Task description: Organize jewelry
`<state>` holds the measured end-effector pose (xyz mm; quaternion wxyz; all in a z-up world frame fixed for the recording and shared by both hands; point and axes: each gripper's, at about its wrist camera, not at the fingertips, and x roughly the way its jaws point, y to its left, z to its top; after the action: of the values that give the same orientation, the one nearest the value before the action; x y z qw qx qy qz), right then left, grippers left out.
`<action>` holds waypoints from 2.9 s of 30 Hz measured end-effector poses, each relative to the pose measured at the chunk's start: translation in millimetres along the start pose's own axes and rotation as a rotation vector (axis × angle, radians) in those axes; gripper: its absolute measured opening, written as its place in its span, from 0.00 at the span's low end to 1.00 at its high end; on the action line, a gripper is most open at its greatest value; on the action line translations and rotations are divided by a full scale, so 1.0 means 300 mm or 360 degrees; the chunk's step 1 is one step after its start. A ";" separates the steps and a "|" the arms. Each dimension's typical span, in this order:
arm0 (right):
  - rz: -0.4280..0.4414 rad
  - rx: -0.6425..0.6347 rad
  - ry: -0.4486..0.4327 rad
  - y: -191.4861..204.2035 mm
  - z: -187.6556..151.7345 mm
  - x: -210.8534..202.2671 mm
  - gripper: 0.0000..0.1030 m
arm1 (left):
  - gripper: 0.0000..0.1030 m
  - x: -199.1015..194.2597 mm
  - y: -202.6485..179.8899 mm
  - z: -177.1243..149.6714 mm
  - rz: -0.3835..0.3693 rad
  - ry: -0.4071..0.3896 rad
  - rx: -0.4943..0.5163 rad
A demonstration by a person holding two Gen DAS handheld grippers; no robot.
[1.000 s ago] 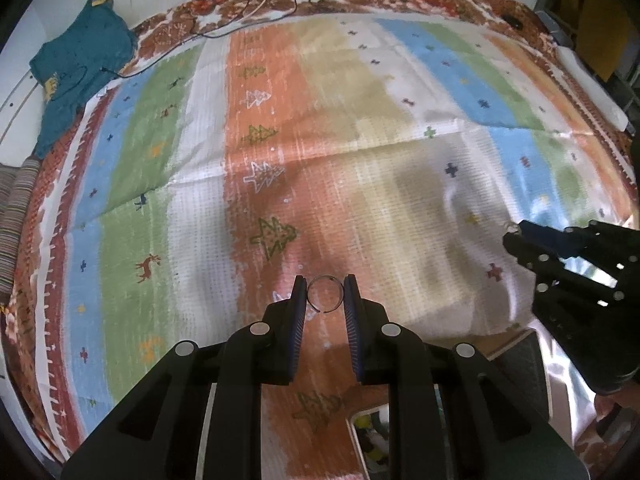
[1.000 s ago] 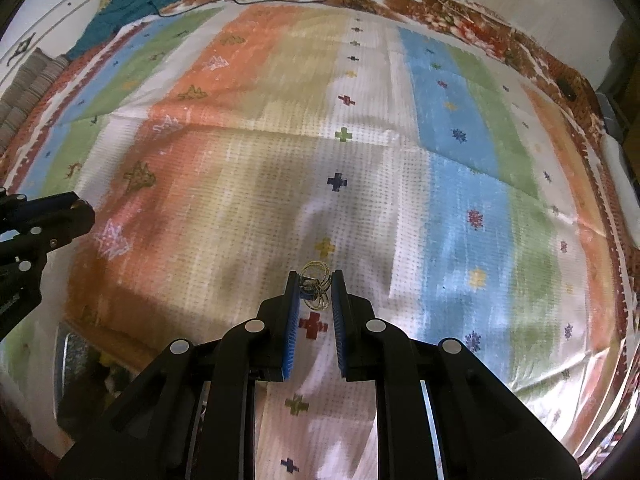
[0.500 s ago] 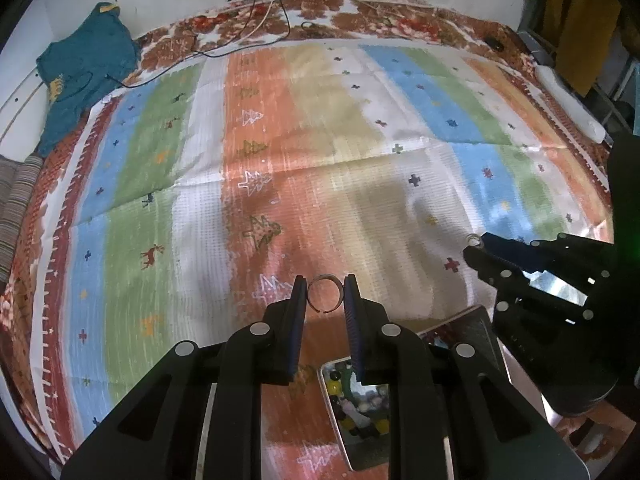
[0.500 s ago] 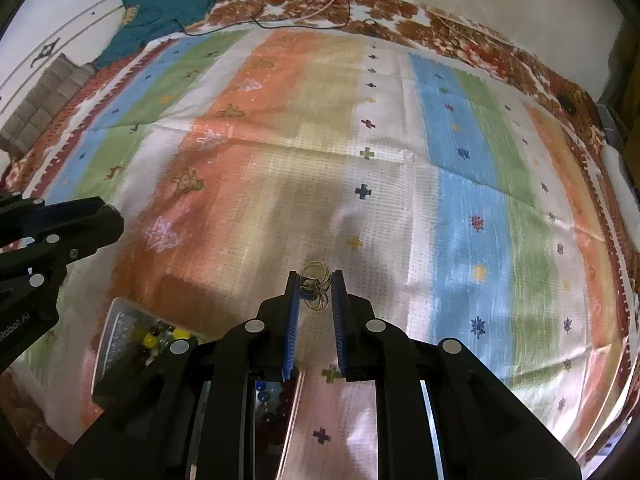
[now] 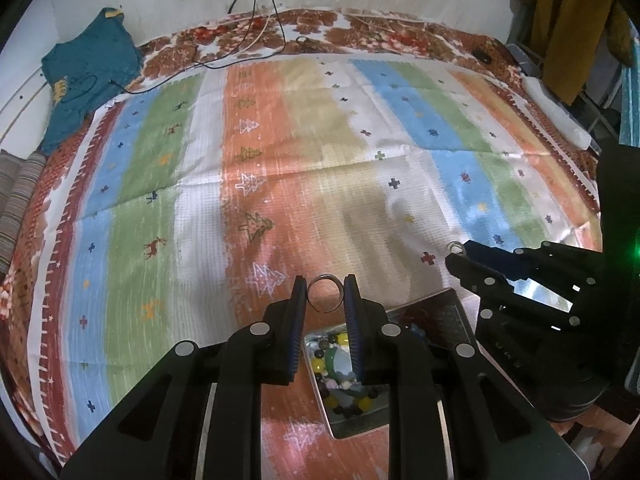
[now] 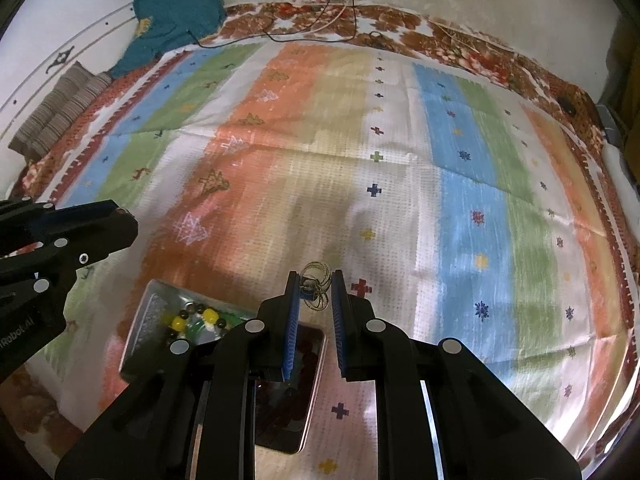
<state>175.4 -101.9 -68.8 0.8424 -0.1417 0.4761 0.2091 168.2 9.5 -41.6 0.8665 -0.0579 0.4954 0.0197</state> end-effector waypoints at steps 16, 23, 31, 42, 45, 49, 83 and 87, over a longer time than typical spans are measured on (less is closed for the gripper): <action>0.0090 -0.0004 -0.0050 0.030 -0.070 -0.087 0.16 | 0.18 -0.108 -0.026 -0.084 -0.0053 -0.0079 0.0008; 0.0135 -0.0014 -0.0067 0.049 -0.095 -0.119 0.16 | 0.18 -0.146 -0.040 -0.113 -0.0080 -0.0112 0.0018; 0.0146 0.0001 -0.0062 0.048 -0.106 -0.123 0.20 | 0.18 -0.141 -0.037 -0.113 -0.0100 -0.0091 -0.0016; 0.0109 0.0001 -0.0080 0.041 -0.136 -0.155 0.38 | 0.30 -0.165 -0.005 -0.134 -0.0098 -0.0105 -0.0085; 0.0114 0.0003 -0.0085 0.037 -0.146 -0.167 0.40 | 0.34 -0.187 -0.002 -0.155 -0.0101 -0.0115 -0.0091; 0.0123 -0.0004 -0.0094 0.029 -0.174 -0.197 0.43 | 0.40 -0.218 0.001 -0.189 -0.0111 -0.0129 -0.0081; 0.0182 -0.0054 -0.0279 0.013 -0.319 -0.394 0.88 | 0.94 -0.365 -0.016 -0.393 -0.0071 -0.0318 -0.0010; 0.0187 -0.0053 -0.0308 0.015 -0.327 -0.412 0.93 | 0.94 -0.381 -0.002 -0.407 -0.0071 -0.0354 -0.0029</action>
<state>43.5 -167.8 -12.2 0.8681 -0.1067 0.3965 0.2788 5.7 -3.2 -4.6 0.9159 -0.0742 0.3944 0.0111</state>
